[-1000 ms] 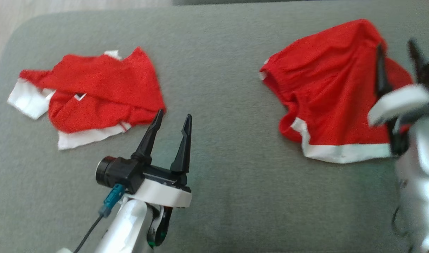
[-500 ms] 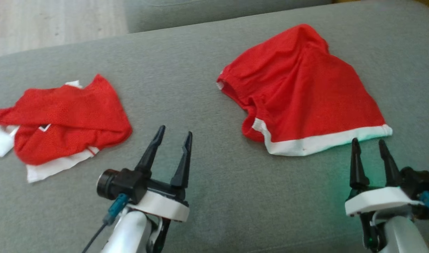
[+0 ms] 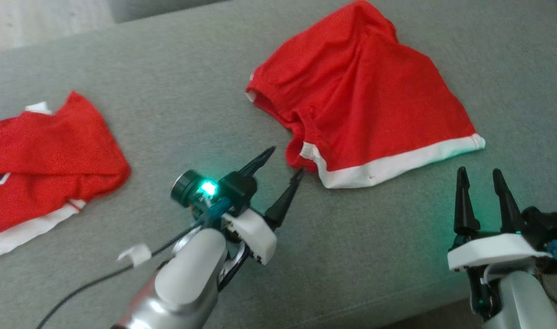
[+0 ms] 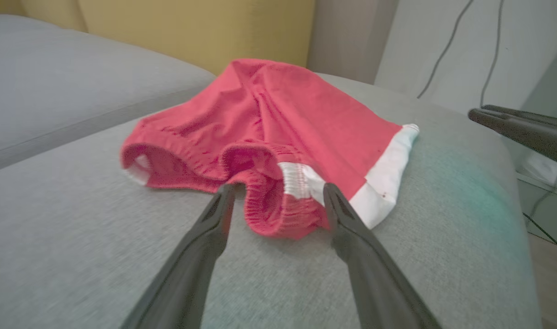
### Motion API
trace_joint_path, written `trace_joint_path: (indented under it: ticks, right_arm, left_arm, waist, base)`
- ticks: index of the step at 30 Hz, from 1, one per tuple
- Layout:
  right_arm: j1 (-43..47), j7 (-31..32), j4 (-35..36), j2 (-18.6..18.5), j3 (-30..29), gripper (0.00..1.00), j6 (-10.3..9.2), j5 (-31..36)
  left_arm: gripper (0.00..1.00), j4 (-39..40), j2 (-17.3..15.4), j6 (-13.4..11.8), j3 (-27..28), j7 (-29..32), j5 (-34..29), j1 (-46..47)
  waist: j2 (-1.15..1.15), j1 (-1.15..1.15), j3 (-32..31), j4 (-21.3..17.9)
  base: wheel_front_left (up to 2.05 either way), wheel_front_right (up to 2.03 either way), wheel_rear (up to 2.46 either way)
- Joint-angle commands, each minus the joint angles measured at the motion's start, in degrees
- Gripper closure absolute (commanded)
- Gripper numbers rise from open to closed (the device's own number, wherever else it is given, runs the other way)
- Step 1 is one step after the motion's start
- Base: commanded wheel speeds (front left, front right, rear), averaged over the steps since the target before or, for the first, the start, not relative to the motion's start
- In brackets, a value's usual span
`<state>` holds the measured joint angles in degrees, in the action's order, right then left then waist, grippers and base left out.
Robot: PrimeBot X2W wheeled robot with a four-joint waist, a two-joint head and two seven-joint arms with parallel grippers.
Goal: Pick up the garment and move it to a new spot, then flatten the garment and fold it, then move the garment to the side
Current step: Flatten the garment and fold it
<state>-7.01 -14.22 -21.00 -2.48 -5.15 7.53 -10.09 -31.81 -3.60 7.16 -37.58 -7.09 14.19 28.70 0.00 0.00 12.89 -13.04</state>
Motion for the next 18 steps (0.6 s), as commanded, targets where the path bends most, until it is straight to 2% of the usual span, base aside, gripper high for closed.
trace_joint_path:
  ticks: [1, 8, 18]
  right_arm:
    - [-2.3, -0.8, 1.4, -0.4, 1.6, 0.0, -0.04, -0.5]
    - [-3.2, -0.8, 1.2, -0.4, 2.7, 0.0, -0.04, -1.5]
    - [-3.6, -0.8, 0.6, -0.4, 3.0, 0.0, -0.04, -2.0]
  left_arm:
    - [0.0, 0.0, -0.9, 0.3, -1.2, 0.3, 1.6, 4.1]
    - [0.0, -3.9, -2.2, 0.3, -5.5, -0.6, 4.2, 9.1]
    - [0.0, -7.5, -2.3, 0.3, -9.4, -2.9, 8.3, 13.2]
  waist:
    - [0.0, 0.0, 2.1, -2.1]
    - [0.0, 0.0, 3.9, -4.0]
    - [0.0, 0.0, 4.9, -5.9]
  base:
    - [0.0, 0.0, 0.0]
    - [0.0, 0.0, 0.0]
    - [0.0, 0.0, 0.0]
